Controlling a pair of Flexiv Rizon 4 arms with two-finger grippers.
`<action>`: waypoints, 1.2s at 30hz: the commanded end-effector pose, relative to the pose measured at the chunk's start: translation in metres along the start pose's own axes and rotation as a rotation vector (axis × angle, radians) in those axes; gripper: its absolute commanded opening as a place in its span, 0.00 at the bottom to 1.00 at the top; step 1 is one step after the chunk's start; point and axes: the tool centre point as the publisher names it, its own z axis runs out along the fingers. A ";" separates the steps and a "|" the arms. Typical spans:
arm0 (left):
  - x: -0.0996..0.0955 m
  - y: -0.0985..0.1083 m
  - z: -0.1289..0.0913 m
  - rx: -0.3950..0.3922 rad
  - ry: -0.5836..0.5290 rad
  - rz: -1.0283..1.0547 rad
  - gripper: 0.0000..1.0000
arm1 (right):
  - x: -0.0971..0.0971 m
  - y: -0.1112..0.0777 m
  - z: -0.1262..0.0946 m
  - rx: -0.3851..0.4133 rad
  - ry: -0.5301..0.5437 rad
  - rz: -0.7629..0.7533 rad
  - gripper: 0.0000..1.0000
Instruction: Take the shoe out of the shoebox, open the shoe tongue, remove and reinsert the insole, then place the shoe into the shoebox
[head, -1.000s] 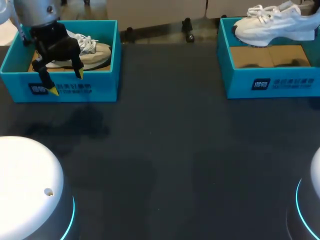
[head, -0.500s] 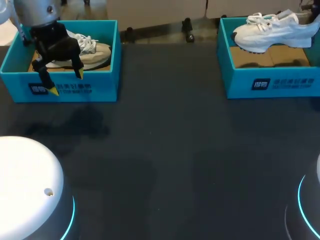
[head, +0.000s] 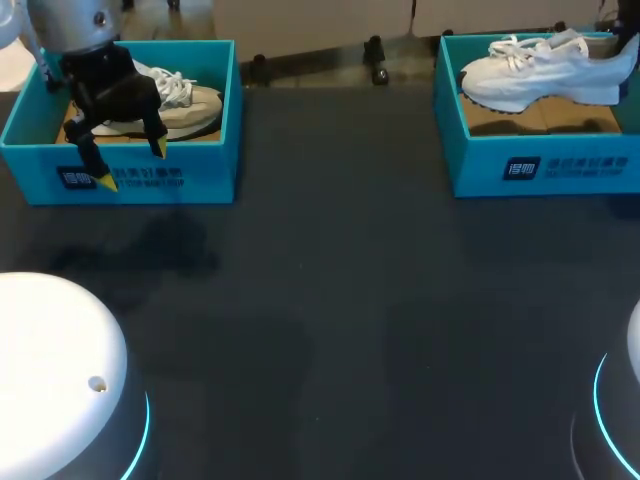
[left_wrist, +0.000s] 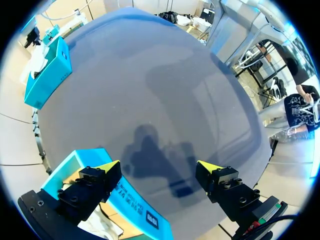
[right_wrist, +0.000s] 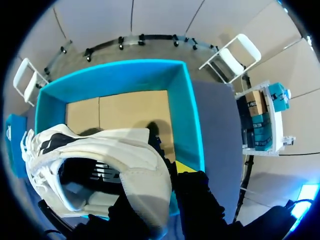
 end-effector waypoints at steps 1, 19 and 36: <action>0.001 0.000 -0.001 -0.002 0.000 0.000 1.00 | 0.000 0.001 0.004 0.003 -0.019 0.025 0.00; 0.001 0.000 -0.001 -0.002 0.000 0.000 1.00 | -0.019 -0.018 0.018 -0.014 0.016 0.071 0.00; 0.001 0.000 -0.001 -0.002 0.000 0.000 1.00 | -0.017 -0.041 0.026 0.004 0.038 0.088 0.00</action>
